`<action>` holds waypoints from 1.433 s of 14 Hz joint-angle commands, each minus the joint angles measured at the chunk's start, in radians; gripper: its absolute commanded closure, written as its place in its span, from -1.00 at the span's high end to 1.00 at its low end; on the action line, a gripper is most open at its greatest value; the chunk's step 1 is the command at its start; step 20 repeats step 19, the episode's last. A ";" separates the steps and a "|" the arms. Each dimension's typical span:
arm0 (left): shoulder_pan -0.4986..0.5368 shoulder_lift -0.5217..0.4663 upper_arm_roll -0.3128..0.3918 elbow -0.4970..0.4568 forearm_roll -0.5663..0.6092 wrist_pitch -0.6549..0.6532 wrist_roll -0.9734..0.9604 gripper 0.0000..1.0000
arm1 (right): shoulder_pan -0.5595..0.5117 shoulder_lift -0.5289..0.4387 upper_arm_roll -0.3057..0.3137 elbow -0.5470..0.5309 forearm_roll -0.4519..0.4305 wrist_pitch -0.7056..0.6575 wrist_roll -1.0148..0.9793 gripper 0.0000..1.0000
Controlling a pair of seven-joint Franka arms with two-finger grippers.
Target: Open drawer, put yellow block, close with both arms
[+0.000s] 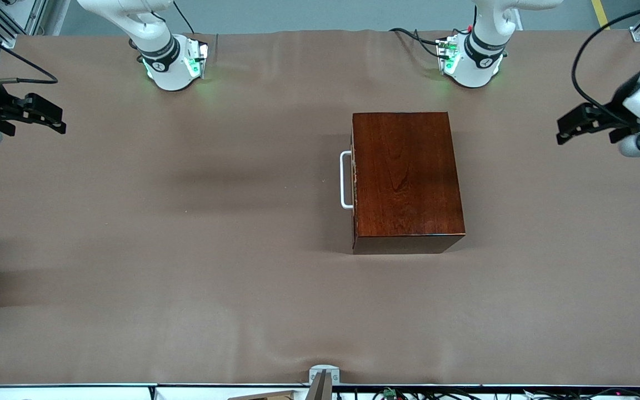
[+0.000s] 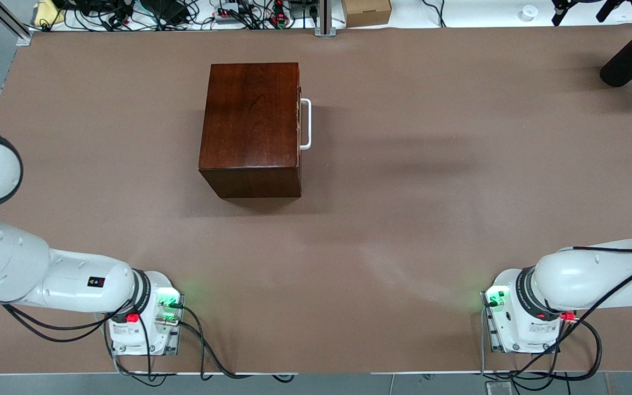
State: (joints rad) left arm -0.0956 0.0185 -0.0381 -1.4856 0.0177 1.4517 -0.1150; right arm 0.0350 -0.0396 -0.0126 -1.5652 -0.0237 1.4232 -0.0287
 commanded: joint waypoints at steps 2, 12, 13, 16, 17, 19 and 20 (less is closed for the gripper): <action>0.040 -0.124 -0.042 -0.148 0.019 0.059 0.017 1.00 | -0.007 0.006 0.000 0.013 0.008 -0.006 -0.007 1.00; 0.043 -0.095 -0.031 -0.074 0.016 0.029 0.087 1.00 | -0.012 0.006 0.000 0.011 0.008 -0.010 -0.008 1.00; 0.043 -0.095 -0.031 -0.076 0.016 0.027 0.089 1.00 | -0.012 0.006 0.000 0.011 0.008 -0.010 -0.008 1.00; 0.045 -0.095 -0.029 -0.074 0.015 0.026 0.089 1.00 | -0.010 0.006 0.000 0.011 0.008 -0.007 -0.008 1.00; 0.045 -0.095 -0.029 -0.071 0.016 0.026 0.089 1.00 | -0.010 0.006 0.000 0.011 0.010 -0.004 -0.008 1.00; 0.045 -0.095 -0.029 -0.068 0.013 0.010 0.087 1.00 | -0.010 0.006 0.000 0.011 0.010 -0.004 -0.008 1.00; 0.045 -0.095 -0.029 -0.068 0.013 0.010 0.087 1.00 | -0.010 0.006 0.000 0.011 0.010 -0.004 -0.008 1.00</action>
